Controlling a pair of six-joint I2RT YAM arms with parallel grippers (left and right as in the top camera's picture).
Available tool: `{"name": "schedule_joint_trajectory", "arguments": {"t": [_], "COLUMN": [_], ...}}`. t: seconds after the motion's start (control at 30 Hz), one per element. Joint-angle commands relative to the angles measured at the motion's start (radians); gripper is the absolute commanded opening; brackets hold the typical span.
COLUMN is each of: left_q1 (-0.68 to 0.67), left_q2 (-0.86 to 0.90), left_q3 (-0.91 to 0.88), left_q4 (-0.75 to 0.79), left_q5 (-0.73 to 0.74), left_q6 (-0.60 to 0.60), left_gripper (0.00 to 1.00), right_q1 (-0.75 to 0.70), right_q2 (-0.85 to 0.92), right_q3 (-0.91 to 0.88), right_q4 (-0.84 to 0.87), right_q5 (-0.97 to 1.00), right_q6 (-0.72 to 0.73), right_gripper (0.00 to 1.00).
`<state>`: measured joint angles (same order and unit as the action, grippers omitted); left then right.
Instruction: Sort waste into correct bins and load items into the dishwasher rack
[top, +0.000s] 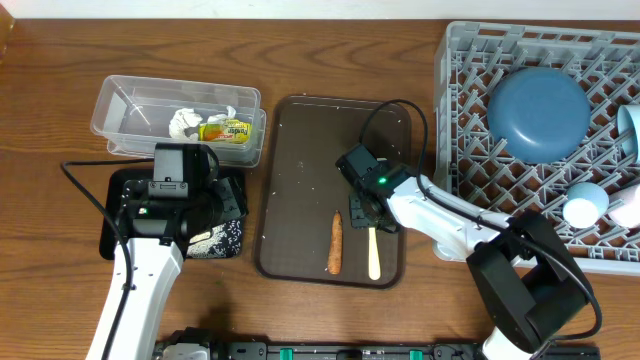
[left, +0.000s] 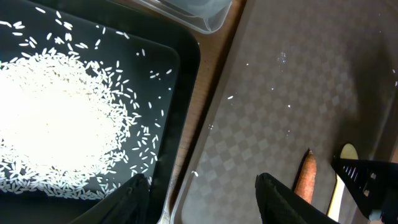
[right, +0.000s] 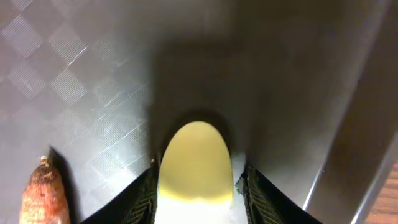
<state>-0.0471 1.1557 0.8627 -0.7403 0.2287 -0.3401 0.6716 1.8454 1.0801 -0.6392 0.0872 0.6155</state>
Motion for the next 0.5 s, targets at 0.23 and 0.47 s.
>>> {"name": "schedule_joint_trajectory", "arguments": {"t": [0.23,0.47], "left_q1": [0.005,0.005], "left_q2": [0.0,0.0], "left_q3": [0.009,0.009], "left_q4": [-0.004,-0.005], "left_q5": [-0.013,-0.013], "left_q6": [0.005,0.005], "left_gripper": [0.58,0.58], "right_q1": [0.004,0.006], "right_q2": [0.047,0.047], "right_q3": [-0.011,-0.011], "right_q4": [0.014,-0.011], "right_q5": [-0.016,-0.035], "right_q6": [0.018,0.019], "right_gripper": [0.32,0.34]}}
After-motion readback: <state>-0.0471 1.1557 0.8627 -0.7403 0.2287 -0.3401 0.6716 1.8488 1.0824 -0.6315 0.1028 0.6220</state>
